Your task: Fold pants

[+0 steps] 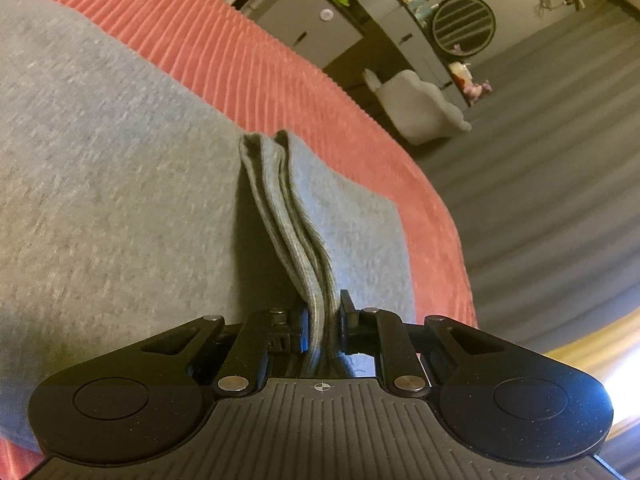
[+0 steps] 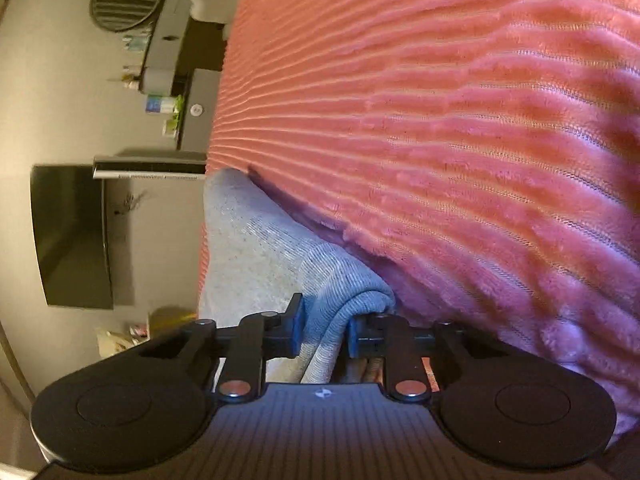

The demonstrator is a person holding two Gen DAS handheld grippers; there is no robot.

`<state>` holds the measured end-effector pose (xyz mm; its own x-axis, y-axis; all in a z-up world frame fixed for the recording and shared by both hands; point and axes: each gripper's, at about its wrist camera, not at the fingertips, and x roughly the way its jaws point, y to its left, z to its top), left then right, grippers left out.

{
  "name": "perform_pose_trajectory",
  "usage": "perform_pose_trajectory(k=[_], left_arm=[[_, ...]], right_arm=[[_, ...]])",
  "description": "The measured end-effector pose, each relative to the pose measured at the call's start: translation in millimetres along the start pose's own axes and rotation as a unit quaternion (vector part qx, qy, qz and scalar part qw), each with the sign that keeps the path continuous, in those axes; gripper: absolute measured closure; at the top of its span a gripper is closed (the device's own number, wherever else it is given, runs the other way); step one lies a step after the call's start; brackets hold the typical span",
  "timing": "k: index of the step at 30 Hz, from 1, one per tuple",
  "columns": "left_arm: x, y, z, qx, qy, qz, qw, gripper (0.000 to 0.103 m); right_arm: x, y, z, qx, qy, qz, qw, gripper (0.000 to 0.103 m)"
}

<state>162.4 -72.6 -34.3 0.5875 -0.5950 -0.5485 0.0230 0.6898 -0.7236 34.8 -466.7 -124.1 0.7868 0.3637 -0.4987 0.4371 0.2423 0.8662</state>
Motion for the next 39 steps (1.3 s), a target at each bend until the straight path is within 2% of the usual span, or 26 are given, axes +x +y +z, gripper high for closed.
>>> perform_pose_trajectory(k=[4,7,10,12,14,16,18,19,20,22,24,25,26,27,28,30,32,33,34,36,37,38,39], left_arm=[[-14,-1,3,0.013,-0.016,-0.006,0.9998,0.088],[-38,0,11,0.037,-0.035,-0.006,0.9987,0.088],[-57,9,15,0.075,-0.047,0.021,0.9958,0.088],[-64,26,14,0.072,-0.046,0.050,0.9951,0.087],[-65,43,7,0.065,-0.031,0.064,0.9953,0.086],[-61,52,3,0.069,-0.016,0.082,0.9941,0.084],[-57,55,5,0.066,-0.019,0.085,0.9940,0.081],[-56,55,10,0.059,-0.024,0.082,0.9946,0.073],[-51,54,16,0.052,-0.029,0.079,0.9952,0.060],[-40,55,29,0.027,-0.028,0.068,0.9969,0.053],[-25,57,40,-0.004,-0.018,0.065,0.9977,0.057],[-20,60,45,-0.020,-0.014,0.062,0.9978,0.079],[-16,61,51,-0.039,-0.011,0.058,0.9975,0.087],[-16,61,54,-0.050,-0.014,0.051,0.9973,0.088],[-22,57,54,-0.040,-0.028,0.039,0.9980,0.088],[-42,42,51,0.012,-0.071,0.016,0.9973,0.088],[-66,33,46,0.056,-0.106,0.008,0.9927,0.088],[-75,31,43,0.077,-0.117,0.023,0.9900,0.088],[-82,30,41,0.102,-0.125,0.053,0.9855,0.087],[-85,34,35,0.150,-0.126,0.130,0.9719,0.080],[-83,38,33,0.149,-0.114,0.157,0.9695,0.071],[-82,45,31,0.139,-0.100,0.172,0.9701,0.067],[-83,52,28,0.123,-0.089,0.168,0.9741,0.063]], right_arm=[[-8,28,-11,-0.091,-0.006,-0.042,0.995,0.089],[-9,49,-25,-0.151,0.007,-0.044,0.988,0.090],[-3,65,-39,-0.209,0.030,-0.034,0.977,0.090],[9,69,-48,-0.231,0.055,-0.036,0.971,0.088],[22,68,-55,-0.239,0.083,-0.049,0.966,0.086],[24,63,-56,-0.229,0.091,-0.050,0.968,0.086],[23,62,-49,-0.217,0.101,-0.039,0.970,0.081],[20,61,-47,-0.213,0.106,-0.036,0.971,0.080],[11,54,-41,-0.214,0.106,-0.035,0.970,0.076],[-2,44,-37,-0.220,0.103,-0.029,0.970,0.069],[-15,38,-41,-0.216,0.100,-0.026,0.971,0.066],[-18,38,-42,-0.214,0.102,-0.023,0.971,0.065],[-22,39,-43,-0.216,0.104,-0.023,0.971,0.064],[-24,41,-44,-0.223,0.106,-0.024,0.969,0.064],[-29,41,-45,-0.232,0.109,-0.019,0.966,0.064],[-38,49,-49,-0.254,0.118,-0.003,0.960,0.064],[-49,60,-51,-0.284,0.113,0.009,0.952,0.064],[-54,67,-50,-0.300,0.107,0.014,0.948,0.062],[-58,71,-49,-0.313,0.101,0.017,0.944,0.059],[-64,77,-45,-0.333,0.081,0.019,0.939,0.046],[-64,78,-43,-0.340,0.071,0.012,0.937,0.045],[-63,78,-41,-0.345,0.064,0.001,0.936,0.044],[-58,78,-40,-0.346,0.060,-0.015,0.936,0.044]])
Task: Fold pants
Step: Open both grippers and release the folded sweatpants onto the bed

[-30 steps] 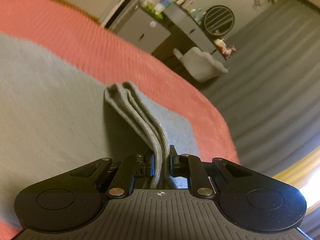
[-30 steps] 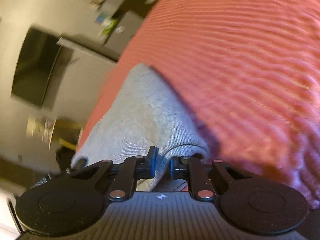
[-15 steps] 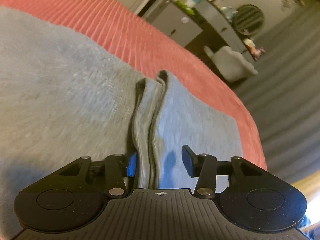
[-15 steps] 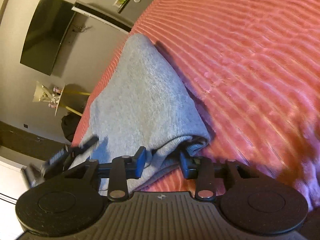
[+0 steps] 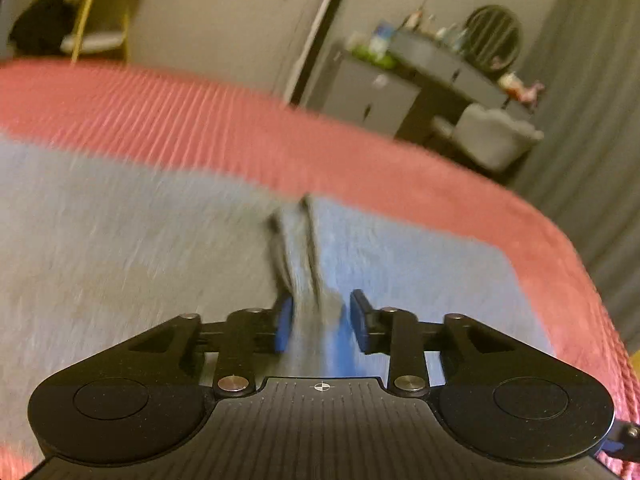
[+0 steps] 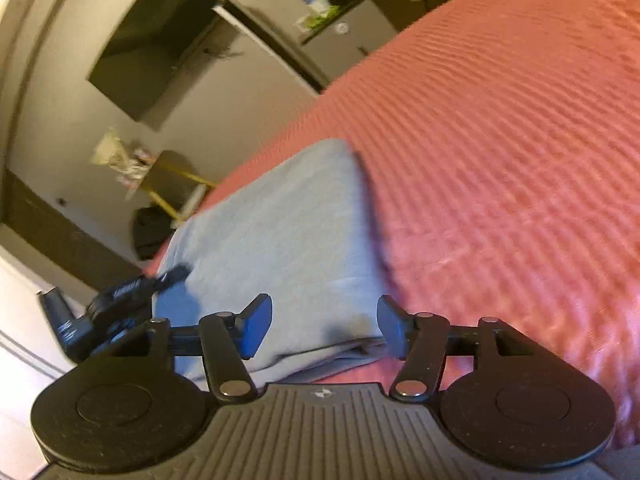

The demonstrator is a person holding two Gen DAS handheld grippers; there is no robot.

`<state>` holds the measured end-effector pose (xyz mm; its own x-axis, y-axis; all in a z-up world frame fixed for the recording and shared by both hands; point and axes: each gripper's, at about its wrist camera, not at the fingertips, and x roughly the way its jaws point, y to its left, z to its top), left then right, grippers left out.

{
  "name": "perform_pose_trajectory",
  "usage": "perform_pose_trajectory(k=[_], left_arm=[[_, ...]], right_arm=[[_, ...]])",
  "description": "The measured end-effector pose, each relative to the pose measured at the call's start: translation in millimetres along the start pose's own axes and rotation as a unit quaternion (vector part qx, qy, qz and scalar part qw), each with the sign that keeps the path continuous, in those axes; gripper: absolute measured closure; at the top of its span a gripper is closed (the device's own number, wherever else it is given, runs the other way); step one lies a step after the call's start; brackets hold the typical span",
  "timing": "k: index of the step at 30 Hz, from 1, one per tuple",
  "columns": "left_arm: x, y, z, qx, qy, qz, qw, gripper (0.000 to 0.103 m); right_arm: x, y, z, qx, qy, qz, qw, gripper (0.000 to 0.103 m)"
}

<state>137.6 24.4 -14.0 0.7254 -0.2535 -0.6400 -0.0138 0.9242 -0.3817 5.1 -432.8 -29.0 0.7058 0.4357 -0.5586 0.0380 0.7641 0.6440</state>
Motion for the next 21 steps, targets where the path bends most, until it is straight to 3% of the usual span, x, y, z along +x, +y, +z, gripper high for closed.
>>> perform_pose_trajectory(k=[4,6,8,12,15,18,21], left_arm=[[-18,9,-16,-0.042,0.012,-0.029,0.9986,0.041],[-25,9,-28,-0.049,0.023,-0.021,0.9983,0.040],[-23,6,-39,-0.040,0.033,-0.004,0.9987,0.044],[-13,-9,-44,0.028,0.018,0.029,0.9990,0.045],[-12,-9,-47,0.032,0.007,0.028,0.9991,0.043],[-14,-3,-47,0.020,0.004,0.017,0.9996,0.042],[-13,2,-48,0.008,0.000,0.011,0.9999,0.041]], right_arm=[[16,3,-1,-0.006,0.008,-0.046,0.999,0.048],[22,14,-3,-0.040,0.004,-0.069,0.997,0.064],[28,31,-4,-0.091,-0.010,-0.096,0.991,0.071],[45,55,-1,-0.178,-0.025,-0.116,0.977,0.079],[74,58,9,-0.196,-0.002,-0.155,0.968,0.080],[96,63,31,-0.188,0.000,-0.175,0.966,0.080],[125,74,53,-0.220,-0.011,-0.197,0.955,0.080]])
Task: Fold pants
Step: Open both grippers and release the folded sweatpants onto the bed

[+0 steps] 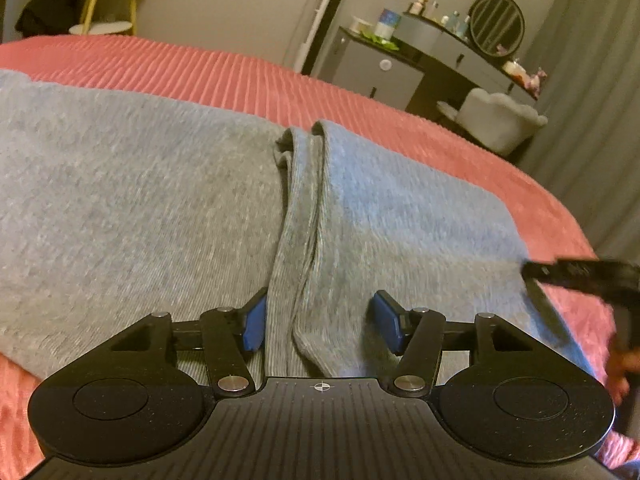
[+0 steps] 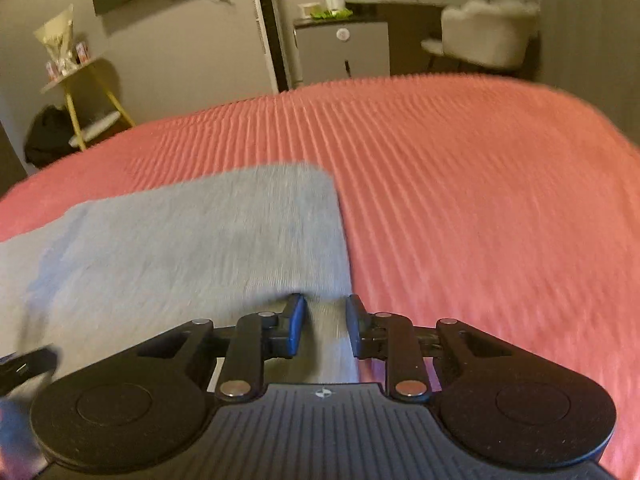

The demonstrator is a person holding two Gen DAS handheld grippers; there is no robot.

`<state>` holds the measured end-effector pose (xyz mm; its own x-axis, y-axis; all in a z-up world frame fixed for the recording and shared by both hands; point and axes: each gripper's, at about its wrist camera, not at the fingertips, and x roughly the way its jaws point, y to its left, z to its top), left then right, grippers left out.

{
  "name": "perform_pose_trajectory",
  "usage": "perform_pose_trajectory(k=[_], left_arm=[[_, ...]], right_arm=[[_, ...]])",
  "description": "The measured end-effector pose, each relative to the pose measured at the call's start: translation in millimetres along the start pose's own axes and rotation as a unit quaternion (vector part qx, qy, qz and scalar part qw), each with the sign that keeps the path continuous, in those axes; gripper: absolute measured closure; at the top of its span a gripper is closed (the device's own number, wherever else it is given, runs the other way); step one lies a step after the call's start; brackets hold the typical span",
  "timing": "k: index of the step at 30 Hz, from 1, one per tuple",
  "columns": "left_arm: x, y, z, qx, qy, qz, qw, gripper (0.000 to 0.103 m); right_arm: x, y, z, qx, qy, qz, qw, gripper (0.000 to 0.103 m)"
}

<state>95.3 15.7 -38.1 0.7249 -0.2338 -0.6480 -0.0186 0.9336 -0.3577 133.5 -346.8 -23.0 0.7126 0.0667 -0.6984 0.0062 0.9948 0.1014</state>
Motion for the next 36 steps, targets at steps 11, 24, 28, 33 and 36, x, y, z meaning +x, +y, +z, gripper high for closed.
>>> perform_pose_trajectory(k=[11,24,28,33,36], left_arm=[[3,-2,7,0.000,-0.006,-0.007,1.0000,0.035],[39,-12,55,-0.026,-0.012,-0.015,0.9995,0.034],[56,-8,74,-0.049,-0.001,-0.029,0.9984,0.087],[8,-26,70,0.040,-0.115,-0.080,0.9893,0.086],[18,-33,56,0.106,-0.091,0.007,0.9901,0.066]], right_arm=[[18,33,16,-0.025,-0.032,0.037,0.999,0.073],[-20,34,-71,0.003,-0.090,0.095,0.991,0.032],[-18,44,-75,-0.041,-0.099,0.083,0.991,0.028],[-24,36,-76,-0.020,-0.102,0.101,0.989,0.027],[-22,32,-76,-0.013,-0.104,0.109,0.989,0.021]])
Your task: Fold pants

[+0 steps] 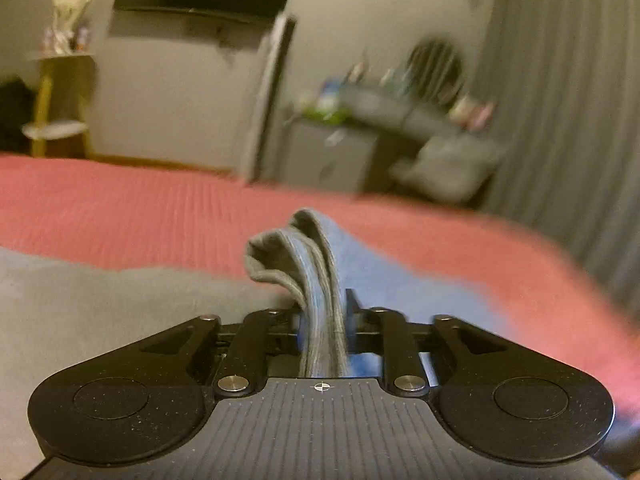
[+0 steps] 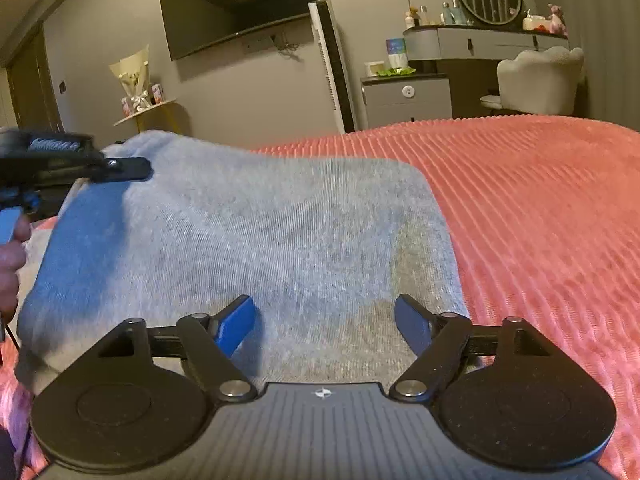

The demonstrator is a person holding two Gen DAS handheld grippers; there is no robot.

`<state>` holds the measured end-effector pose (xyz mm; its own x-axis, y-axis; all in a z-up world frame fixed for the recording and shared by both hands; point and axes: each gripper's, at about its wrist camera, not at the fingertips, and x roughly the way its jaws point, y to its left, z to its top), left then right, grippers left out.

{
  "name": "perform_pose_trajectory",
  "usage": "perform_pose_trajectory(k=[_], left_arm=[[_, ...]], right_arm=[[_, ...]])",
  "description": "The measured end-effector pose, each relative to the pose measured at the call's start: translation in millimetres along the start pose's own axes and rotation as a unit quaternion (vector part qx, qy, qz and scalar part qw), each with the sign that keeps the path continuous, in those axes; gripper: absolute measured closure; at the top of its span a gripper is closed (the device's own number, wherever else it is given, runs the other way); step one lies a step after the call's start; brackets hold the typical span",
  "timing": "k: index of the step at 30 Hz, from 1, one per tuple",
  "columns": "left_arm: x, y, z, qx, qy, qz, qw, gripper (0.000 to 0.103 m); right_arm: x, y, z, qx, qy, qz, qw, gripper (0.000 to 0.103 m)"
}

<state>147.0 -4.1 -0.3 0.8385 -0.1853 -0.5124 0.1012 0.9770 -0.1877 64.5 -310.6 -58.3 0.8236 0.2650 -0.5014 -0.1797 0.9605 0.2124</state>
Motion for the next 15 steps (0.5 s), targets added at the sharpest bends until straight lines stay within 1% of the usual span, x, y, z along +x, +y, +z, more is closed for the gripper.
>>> perform_pose_trajectory(k=[1,2,4,5,6,8,11,14,15], left_arm=[[7,2,-4,0.000,0.028,0.046,0.9986,0.062],[10,9,-8,-0.014,0.046,0.074,0.9961,0.059],[-4,25,-11,-0.076,0.051,0.044,0.9948,0.057],[-13,29,-11,-0.103,0.055,0.029,0.9928,0.053],[-23,32,-13,-0.122,0.059,0.011,0.9907,0.050],[-45,31,-20,-0.144,0.063,-0.008,0.9876,0.048],[-68,28,-36,-0.176,0.084,-0.032,0.9803,0.051],[-78,28,-53,-0.214,0.107,-0.060,0.9690,0.057],[-82,27,-57,-0.224,0.106,-0.068,0.9664,0.059]], right_arm=[[1,1,-1,-0.002,0.000,0.001,1.000,0.020],[2,2,-2,-0.009,0.002,0.002,1.000,0.018],[2,5,-2,-0.023,0.004,0.000,1.000,0.018],[2,5,-2,-0.025,0.006,0.000,1.000,0.018],[0,4,-1,-0.020,0.007,0.002,1.000,0.018],[-4,0,2,-0.003,0.009,0.006,1.000,0.018],[-10,-3,7,0.025,0.018,0.007,1.000,0.018],[-20,-5,10,0.053,0.024,0.010,0.998,0.018],[-26,-6,10,0.065,0.025,0.011,0.997,0.018]])
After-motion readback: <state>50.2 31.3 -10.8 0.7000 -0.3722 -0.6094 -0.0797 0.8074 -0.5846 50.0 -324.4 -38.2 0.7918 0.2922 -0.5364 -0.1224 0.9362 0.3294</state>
